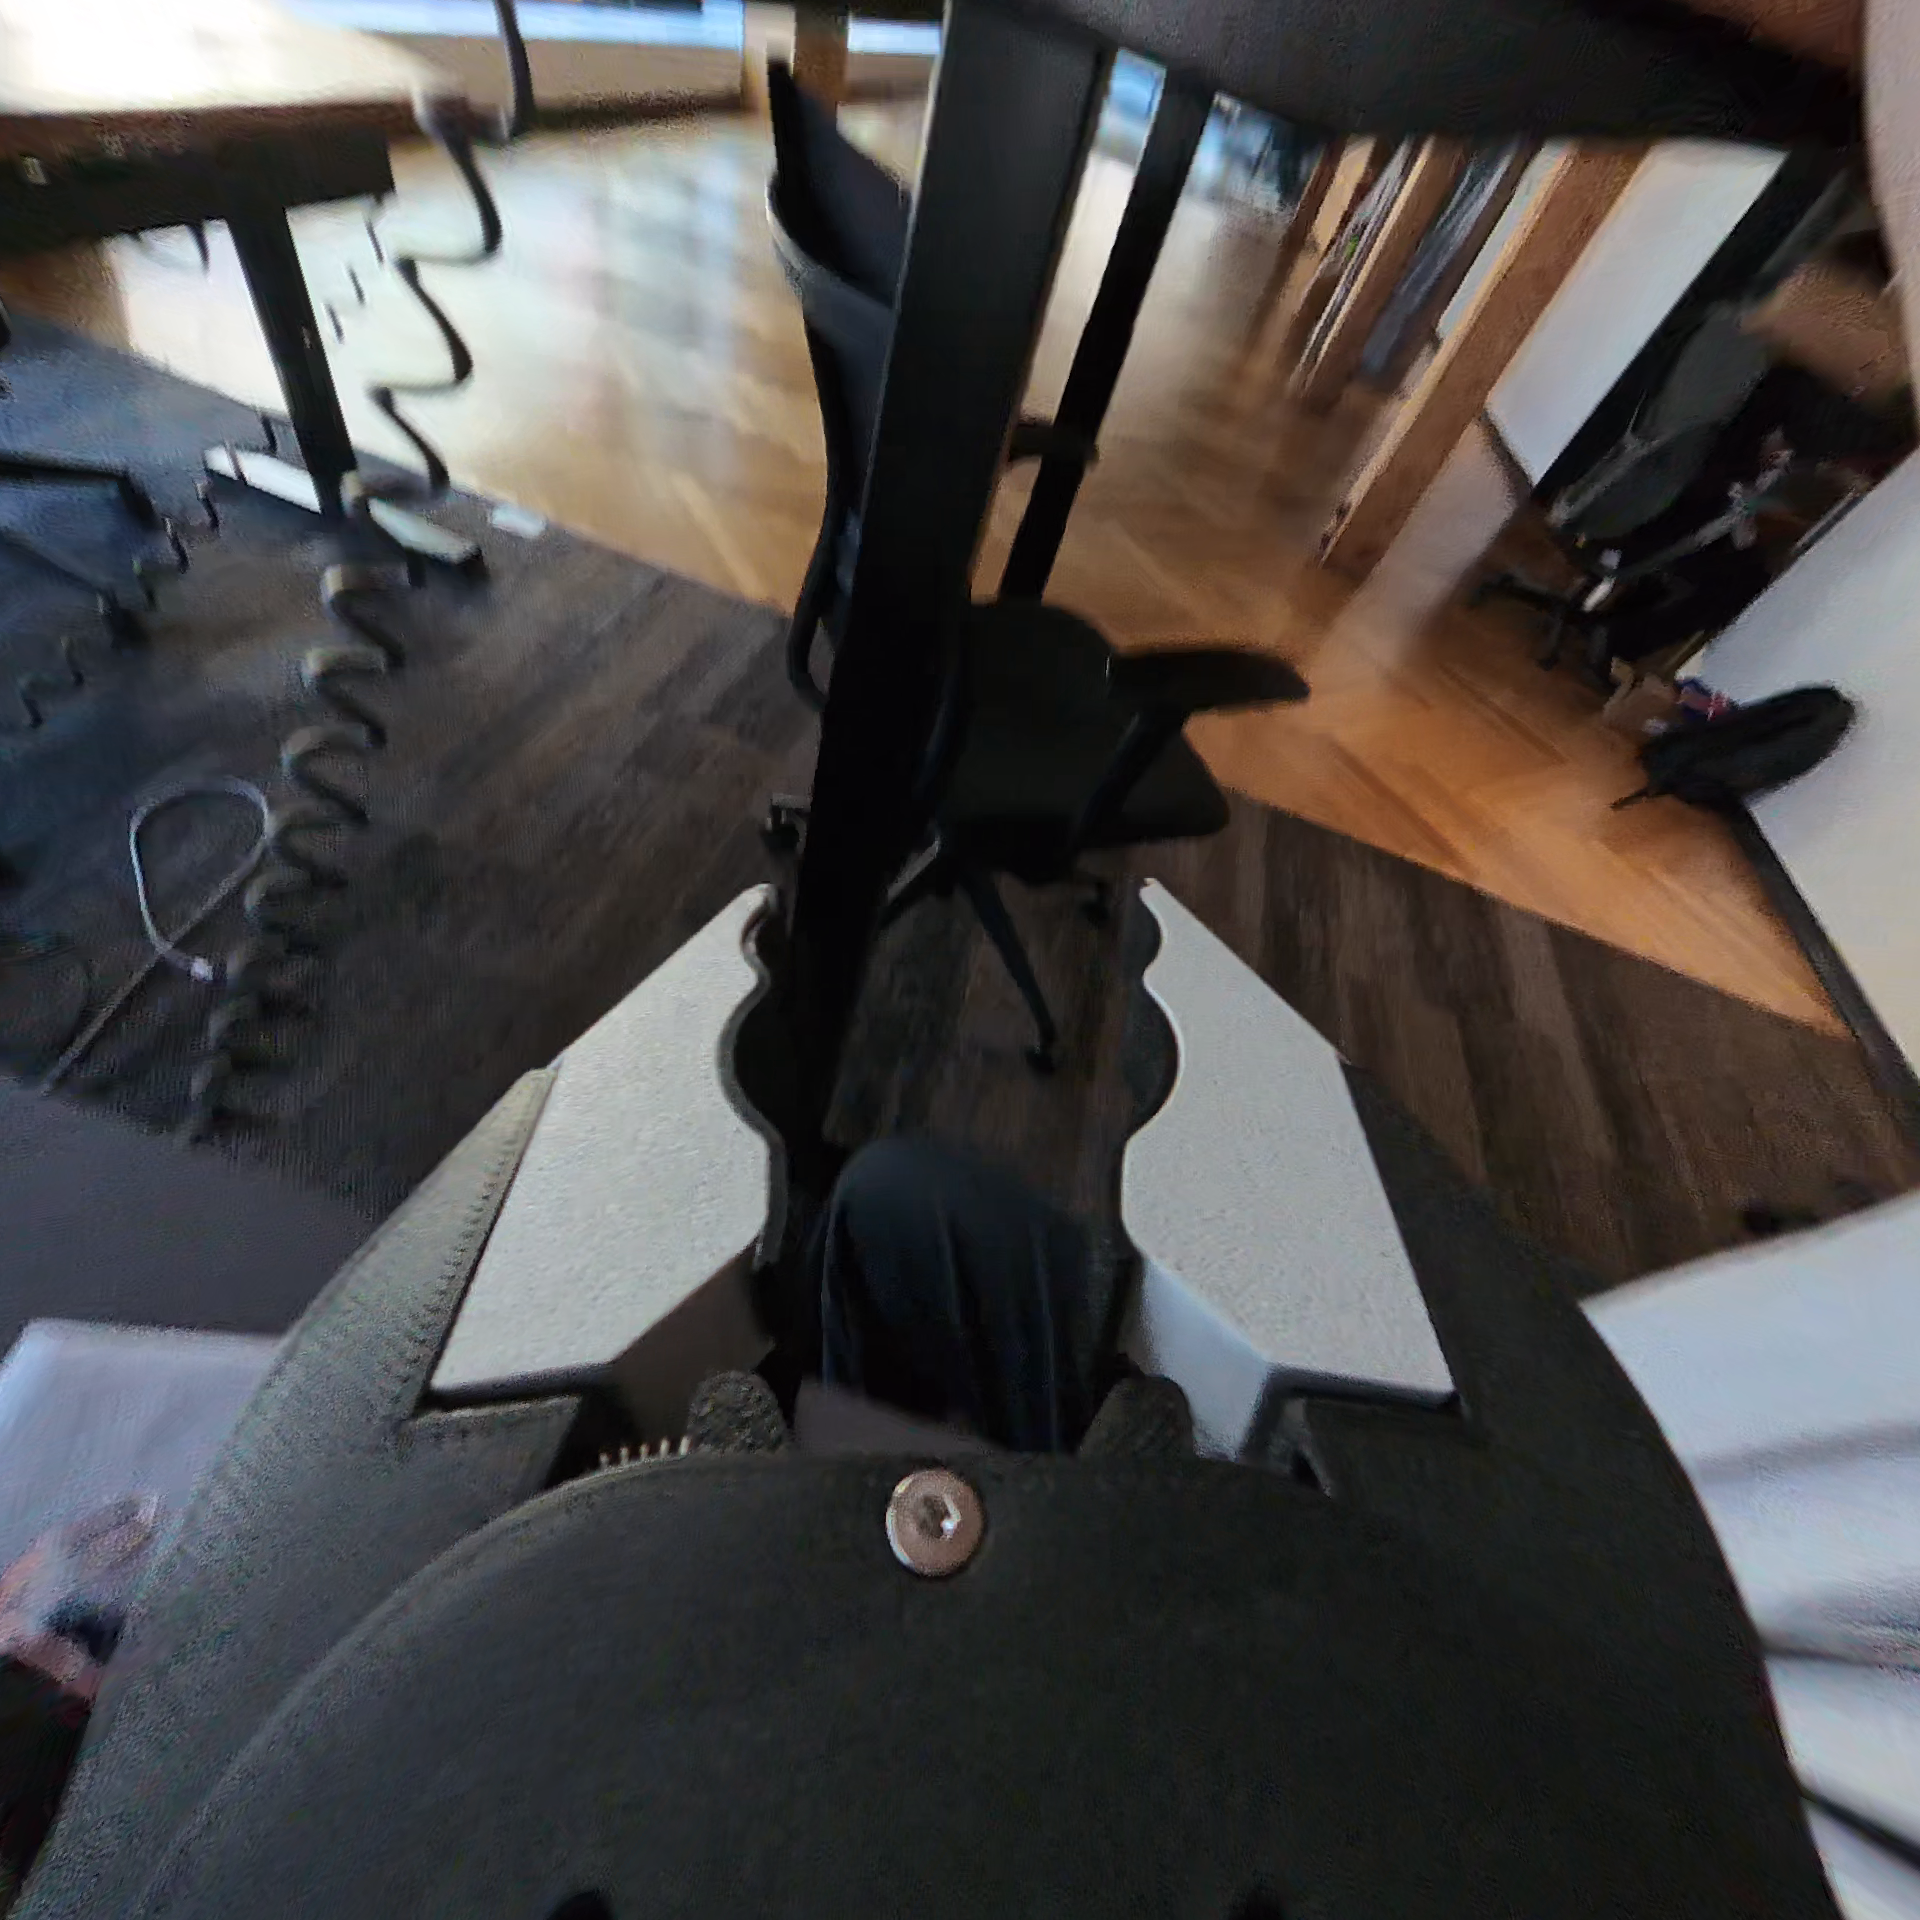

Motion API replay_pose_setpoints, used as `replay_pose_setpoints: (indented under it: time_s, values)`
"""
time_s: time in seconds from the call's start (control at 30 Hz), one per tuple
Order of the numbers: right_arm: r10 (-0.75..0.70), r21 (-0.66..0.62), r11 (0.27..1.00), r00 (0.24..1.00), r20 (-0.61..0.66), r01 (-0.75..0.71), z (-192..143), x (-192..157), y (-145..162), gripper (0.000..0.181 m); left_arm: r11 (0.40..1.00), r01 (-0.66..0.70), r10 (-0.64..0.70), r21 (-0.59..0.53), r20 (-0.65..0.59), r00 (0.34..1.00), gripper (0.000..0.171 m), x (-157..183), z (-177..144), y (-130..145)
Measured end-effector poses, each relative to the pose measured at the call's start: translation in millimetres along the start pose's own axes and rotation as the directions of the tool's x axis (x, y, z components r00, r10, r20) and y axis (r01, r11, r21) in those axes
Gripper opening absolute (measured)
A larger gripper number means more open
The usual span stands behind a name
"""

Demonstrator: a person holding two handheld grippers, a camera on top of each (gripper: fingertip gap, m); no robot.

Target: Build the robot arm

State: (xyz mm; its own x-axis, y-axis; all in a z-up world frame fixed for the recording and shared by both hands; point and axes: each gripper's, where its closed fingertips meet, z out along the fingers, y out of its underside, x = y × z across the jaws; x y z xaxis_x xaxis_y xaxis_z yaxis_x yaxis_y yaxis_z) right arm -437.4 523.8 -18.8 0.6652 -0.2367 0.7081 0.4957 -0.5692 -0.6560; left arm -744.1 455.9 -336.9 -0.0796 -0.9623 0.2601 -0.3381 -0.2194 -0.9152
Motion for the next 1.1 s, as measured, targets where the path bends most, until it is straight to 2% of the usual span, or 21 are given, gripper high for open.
replay_pose_setpoints:
  time_s: [0.1,0.2,0.33,0.4,0.53,0.7,0.73,0.77,0.8,0.93,1.0,1.03,1.1]
  values:
    - [0.049,0.044,0.998,0.992,0.113,-0.054,-10.8,-30.0,-14.0,0.0,0.976,0.0,0.004,0.219,-0.016,1.0,0.081,-4.6,40.4,-88.5]
    - [0.066,0.054,0.996,0.986,0.155,-0.075,-17.7,-51.5,-24.1,0.0,0.884,0.018,-0.023,0.468,0.005,1.0,0.107,-3.0,64.9,-180.2]
    - [0.122,0.04,0.991,0.977,0.174,-0.131,-23.6,-62.7,-38.6,0.0,0.776,-0.09,-0.032,0.624,0.181,0.983,0.12,3.2,93.2,-263.9]
    - [0.162,0.031,0.985,0.967,0.195,-0.171,-25.7,-68.7,-45.8,0.0,0.769,-0.101,-0.055,0.631,0.222,0.974,0.122,8.7,109.4,-288.8]
    - [0.198,0.017,0.978,0.958,0.205,-0.206,-29.8,-78.9,-57.1,0.0,0.796,-0.015,-0.165,0.605,0.241,0.957,0.119,3.0,147.5,-310.3]
    - [0.218,-0.013,0.975,0.955,0.202,-0.22,-37.7,-88.0,-60.3,0.0,0.779,0.118,-0.307,0.616,0.21,0.928,0.092,-23.7,164.4,-313.3]
    - [0.22,-0.01,0.975,0.955,0.199,-0.222,-38.4,-87.7,-60.5,0.0,0.78,0.124,-0.291,0.613,0.18,0.94,0.083,-21.5,165.8,-314.1]
    - [0.222,-0.008,0.974,0.955,0.197,-0.225,-38.9,-86.7,-60.4,0.0,0.785,0.115,-0.259,0.608,0.154,0.953,0.062,-16.2,167.0,-315.4]
    - [0.224,-0.004,0.974,0.956,0.189,-0.228,-39.2,-84.6,-60.2,0.0,0.79,0.091,-0.214,0.606,0.134,0.968,0.034,-8.9,167.3,-316.7]
    - [0.245,0.024,0.967,0.95,0.194,-0.254,-41.3,-79.7,-62.7,0.0,0.781,0.107,-0.224,0.615,0.115,0.968,0.026,-5.4,163.9,-318.8]
    - [0.257,0.039,0.963,0.948,0.189,-0.268,-41.7,-77.4,-63.6,0.0,0.788,0.109,-0.229,0.606,0.125,0.965,0.011,-6.5,162.6,-318.6]
    - [0.261,0.053,0.959,0.943,0.208,-0.277,-42.8,-79.7,-65.4,0.006,0.797,0.092,-0.216,0.597,0.138,0.967,0.002,-6.4,162.2,-318.5]
    - [0.291,0.088,0.943,0.921,0.259,-0.322,-50.7,-85.0,-69.7,0.028,0.813,0.068,-0.193,0.578,0.158,0.968,0.0,-7.2,161.0,-317.6]
